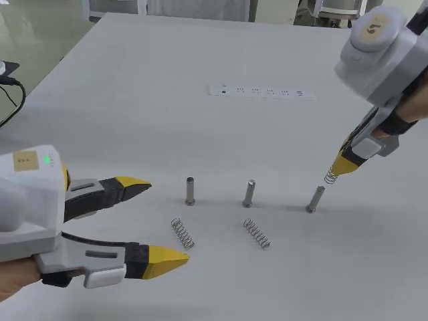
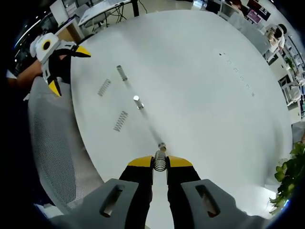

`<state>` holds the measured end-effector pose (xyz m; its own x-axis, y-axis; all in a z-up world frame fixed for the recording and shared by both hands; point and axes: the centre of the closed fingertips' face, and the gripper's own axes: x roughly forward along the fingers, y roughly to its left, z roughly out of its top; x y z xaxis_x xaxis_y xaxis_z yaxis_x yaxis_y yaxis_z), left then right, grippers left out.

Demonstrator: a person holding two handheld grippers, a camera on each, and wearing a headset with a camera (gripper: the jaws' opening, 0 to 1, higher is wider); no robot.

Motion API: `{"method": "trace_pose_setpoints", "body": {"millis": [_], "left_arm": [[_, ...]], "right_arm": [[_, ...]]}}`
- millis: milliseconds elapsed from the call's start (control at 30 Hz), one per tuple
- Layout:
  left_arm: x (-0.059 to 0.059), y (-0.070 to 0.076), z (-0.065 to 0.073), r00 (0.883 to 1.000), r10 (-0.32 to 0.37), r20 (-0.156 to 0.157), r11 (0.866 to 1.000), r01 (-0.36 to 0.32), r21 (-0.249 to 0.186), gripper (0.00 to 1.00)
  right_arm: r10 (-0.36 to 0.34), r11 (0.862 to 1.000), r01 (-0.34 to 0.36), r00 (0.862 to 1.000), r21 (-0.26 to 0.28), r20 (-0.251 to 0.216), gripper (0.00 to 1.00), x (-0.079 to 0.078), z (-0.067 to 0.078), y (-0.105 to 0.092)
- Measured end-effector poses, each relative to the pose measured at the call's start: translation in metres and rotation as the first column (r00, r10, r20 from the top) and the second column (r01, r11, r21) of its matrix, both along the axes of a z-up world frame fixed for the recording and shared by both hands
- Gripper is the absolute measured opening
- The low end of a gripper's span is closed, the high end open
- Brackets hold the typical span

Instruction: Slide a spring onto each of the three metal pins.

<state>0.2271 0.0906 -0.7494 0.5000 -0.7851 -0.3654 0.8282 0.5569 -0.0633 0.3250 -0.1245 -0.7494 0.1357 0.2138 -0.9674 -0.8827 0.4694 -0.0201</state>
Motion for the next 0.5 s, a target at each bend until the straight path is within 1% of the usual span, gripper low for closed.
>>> {"method": "trace_pose_setpoints", "body": {"millis": [167,233,467,500], "left_arm": [[0.002,0.003,-0.006,1.000,0.014,-0.012,1.000,-0.014,0.003,0.72],[0.002,0.004,-0.007,1.000,0.017,-0.014,1.000,-0.017,0.001,0.74],[0.001,0.002,-0.008,1.000,0.013,-0.019,1.000,-0.013,0.000,0.76],[0.001,0.001,-0.008,1.000,0.012,-0.020,1.000,-0.012,0.000,0.75]], "right_arm": [[-0.004,1.000,0.004,1.000,-0.005,-0.005,0.08,0.001,-0.002,-0.001],[-0.004,1.000,0.004,1.000,-0.006,-0.009,0.08,0.001,-0.003,0.000],[0.001,1.000,-0.001,1.000,-0.026,-0.016,0.08,0.004,-0.013,0.001],[0.000,1.000,-0.001,1.000,-0.027,-0.023,0.08,0.004,-0.014,0.002]]}}
